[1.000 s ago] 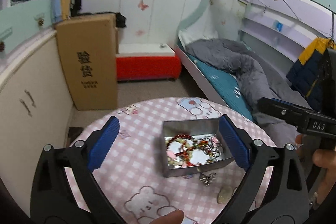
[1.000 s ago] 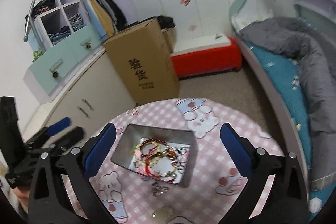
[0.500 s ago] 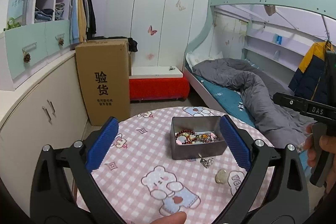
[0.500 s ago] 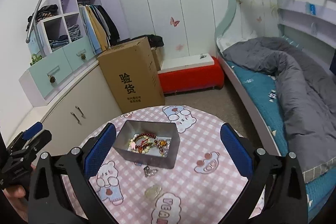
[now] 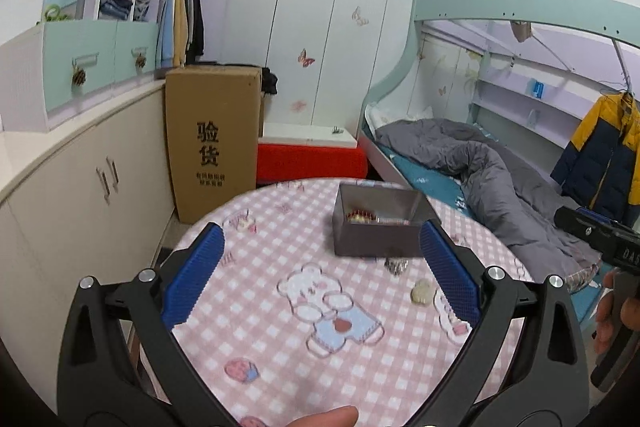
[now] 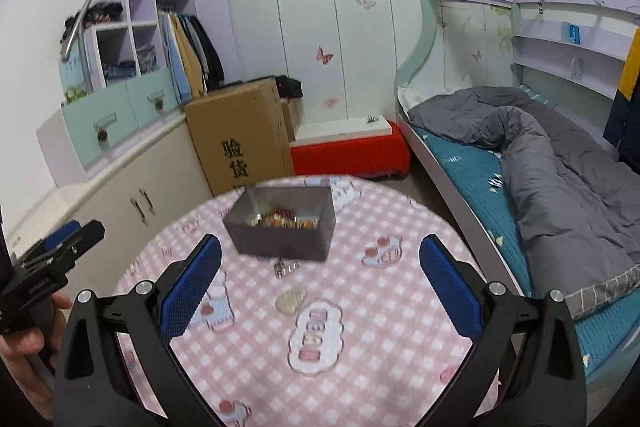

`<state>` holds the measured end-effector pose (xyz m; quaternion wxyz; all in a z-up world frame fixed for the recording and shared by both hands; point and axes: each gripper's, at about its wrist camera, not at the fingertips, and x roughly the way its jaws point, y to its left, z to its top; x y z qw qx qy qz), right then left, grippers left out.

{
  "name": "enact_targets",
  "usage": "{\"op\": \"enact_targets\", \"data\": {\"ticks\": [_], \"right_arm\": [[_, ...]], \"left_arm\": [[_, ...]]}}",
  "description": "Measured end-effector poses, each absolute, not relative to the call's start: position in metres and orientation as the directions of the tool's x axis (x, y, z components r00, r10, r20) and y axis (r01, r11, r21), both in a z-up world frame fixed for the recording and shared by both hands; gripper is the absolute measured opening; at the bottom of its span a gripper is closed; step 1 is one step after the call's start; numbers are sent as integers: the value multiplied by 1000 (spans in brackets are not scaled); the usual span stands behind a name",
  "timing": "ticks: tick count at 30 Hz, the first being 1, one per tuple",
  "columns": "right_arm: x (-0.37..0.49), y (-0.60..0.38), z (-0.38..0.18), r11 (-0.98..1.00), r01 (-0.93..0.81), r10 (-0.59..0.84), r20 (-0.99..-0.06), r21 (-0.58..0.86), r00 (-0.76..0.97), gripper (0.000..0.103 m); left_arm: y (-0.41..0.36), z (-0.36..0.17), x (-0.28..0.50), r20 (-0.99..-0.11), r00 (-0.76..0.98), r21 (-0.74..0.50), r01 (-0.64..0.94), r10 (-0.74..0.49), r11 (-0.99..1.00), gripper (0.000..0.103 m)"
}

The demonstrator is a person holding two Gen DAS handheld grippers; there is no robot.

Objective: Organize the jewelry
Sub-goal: 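Withdraw both tools and move them toward the jade pendant and pearl chain, then grasp the pearl-and-silver chain with the left gripper while the right grasps the jade pendant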

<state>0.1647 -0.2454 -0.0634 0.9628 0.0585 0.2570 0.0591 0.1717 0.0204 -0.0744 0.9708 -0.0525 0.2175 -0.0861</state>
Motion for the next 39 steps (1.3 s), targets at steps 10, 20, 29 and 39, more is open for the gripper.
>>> {"op": "enact_targets", "data": {"ticks": [10, 20, 29, 39], "right_arm": [[185, -223, -121, 987, -133, 162, -619, 93, 768, 96], [227, -201, -172, 980, -184, 181, -738, 78, 650, 78], [268, -174, -196, 974, -227, 151, -801, 20, 579, 42], [260, -206, -193, 972, -229, 181, -784, 52, 593, 28]], "left_arm": [[14, -109, 167, -470, 864, -119, 140, -180, 983, 96], [7, -129, 177, -515, 839, -88, 151, -175, 985, 96], [-3, -136, 203, -563, 811, -48, 161, -160, 986, 96], [-61, -157, 255, -664, 725, 38, 275, -182, 961, 96]]}}
